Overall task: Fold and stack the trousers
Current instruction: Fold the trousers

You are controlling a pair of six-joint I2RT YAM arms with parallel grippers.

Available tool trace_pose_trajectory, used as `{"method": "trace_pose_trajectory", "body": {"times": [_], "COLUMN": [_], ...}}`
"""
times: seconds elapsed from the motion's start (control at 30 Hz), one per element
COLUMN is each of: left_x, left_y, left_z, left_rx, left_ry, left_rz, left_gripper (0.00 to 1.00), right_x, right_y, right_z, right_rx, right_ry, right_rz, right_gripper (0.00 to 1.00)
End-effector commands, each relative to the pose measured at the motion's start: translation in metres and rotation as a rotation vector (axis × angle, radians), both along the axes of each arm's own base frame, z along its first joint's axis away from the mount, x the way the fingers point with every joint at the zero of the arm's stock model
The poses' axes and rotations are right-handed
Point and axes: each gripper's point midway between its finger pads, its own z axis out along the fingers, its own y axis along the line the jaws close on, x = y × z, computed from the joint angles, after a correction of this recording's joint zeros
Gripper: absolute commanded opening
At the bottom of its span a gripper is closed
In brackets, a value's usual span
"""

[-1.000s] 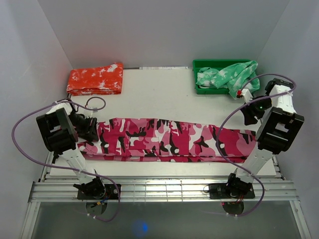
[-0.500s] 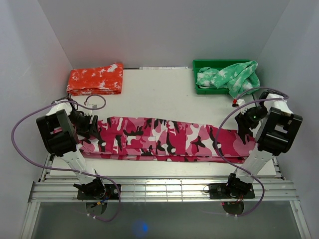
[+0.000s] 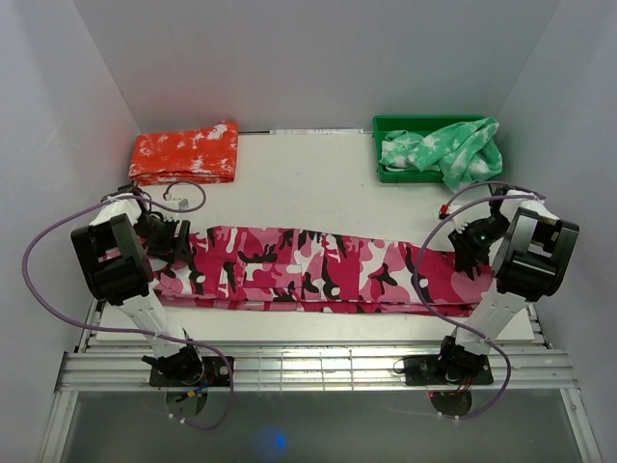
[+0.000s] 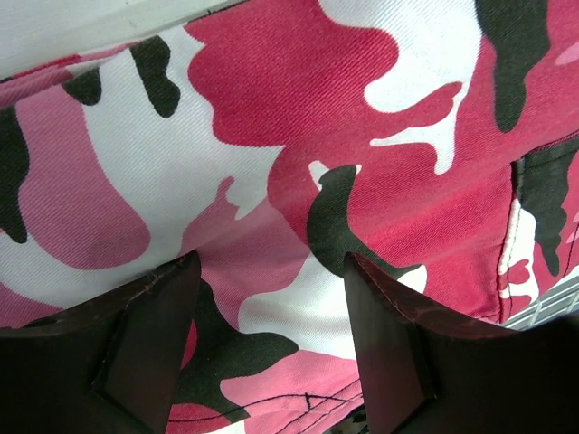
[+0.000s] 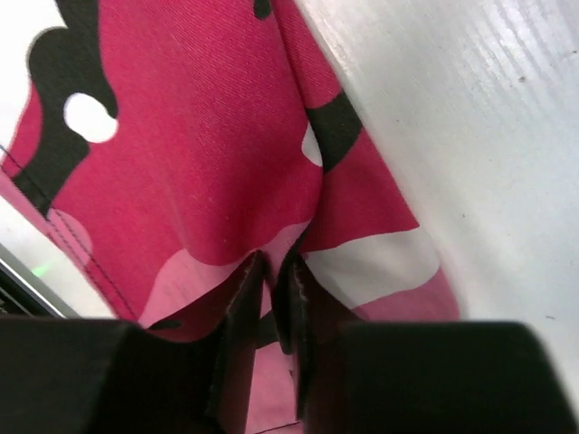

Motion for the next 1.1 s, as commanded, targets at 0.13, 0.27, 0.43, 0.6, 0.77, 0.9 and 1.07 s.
{"method": "trace_pose_trajectory", "body": {"times": [0.13, 0.27, 0.43, 0.6, 0.77, 0.9, 1.07], "left_x": [0.021, 0.024, 0.022, 0.017, 0.011, 0.008, 0.012], "left_y": [-0.007, -0.011, -0.016, -0.020, -0.021, -0.022, -0.022], "left_z": [0.024, 0.028, 0.032, 0.033, 0.032, 0.030, 0.029], "left_rx": [-0.020, -0.036, -0.047, -0.053, -0.047, -0.045, -0.050], "left_ry": [-0.130, -0.155, -0.175, -0.188, -0.188, -0.182, -0.177], "left_rz": [0.005, 0.009, 0.015, 0.012, 0.009, 0.003, 0.004], "left_gripper": [0.75, 0.75, 0.75, 0.75, 0.75, 0.75, 0.75], "right_x": [-0.012, -0.027, -0.054, -0.098, -0.137, -0.125, -0.077], "right_y": [0.027, 0.039, 0.062, 0.092, 0.113, 0.125, 0.147], "right_z": [0.049, 0.064, 0.064, 0.049, 0.050, 0.069, 0.112], "right_rx": [0.062, 0.048, 0.046, 0.006, 0.027, 0.066, 0.128], "right_ry": [-0.080, -0.108, -0.081, 0.000, 0.026, -0.045, -0.215], "right_rz": [0.068, 0.122, 0.189, 0.336, 0.490, 0.507, 0.441], "right_gripper": [0.08, 0.08, 0.08, 0.21, 0.66, 0.69, 0.70]}}
